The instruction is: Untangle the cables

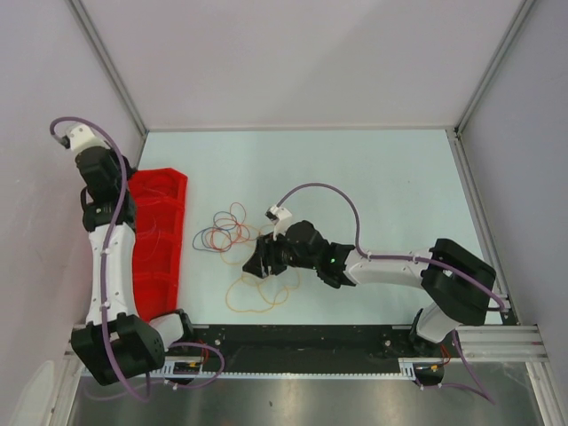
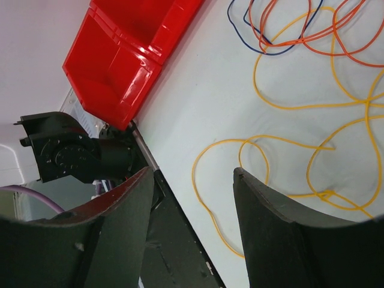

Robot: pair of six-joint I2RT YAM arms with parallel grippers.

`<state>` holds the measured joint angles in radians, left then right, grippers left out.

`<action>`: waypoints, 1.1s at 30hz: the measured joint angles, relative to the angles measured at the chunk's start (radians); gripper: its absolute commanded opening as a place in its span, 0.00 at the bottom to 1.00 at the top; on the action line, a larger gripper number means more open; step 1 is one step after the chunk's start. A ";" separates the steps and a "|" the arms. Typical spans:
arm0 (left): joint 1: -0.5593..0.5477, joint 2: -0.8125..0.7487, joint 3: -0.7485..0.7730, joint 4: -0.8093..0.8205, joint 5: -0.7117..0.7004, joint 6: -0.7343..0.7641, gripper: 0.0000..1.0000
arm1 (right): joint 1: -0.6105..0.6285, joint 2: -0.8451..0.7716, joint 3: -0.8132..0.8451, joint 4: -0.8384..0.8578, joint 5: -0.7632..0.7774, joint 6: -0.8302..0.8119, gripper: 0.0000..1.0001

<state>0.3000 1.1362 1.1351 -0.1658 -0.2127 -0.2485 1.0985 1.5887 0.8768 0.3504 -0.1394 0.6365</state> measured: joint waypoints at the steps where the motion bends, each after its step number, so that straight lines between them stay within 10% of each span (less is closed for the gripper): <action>1: 0.000 -0.011 -0.031 0.001 0.007 -0.013 0.00 | 0.000 0.004 0.000 0.001 0.000 0.001 0.61; 26: 0.009 0.140 -0.195 -0.097 0.042 -0.208 0.09 | 0.000 0.023 0.000 -0.009 -0.007 0.013 0.59; 33: 0.076 0.217 -0.180 -0.131 0.115 -0.272 0.74 | 0.000 0.023 0.000 -0.048 -0.005 -0.007 0.58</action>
<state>0.3763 1.3533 0.9550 -0.2970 -0.0978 -0.5201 1.0988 1.6112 0.8768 0.3027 -0.1448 0.6296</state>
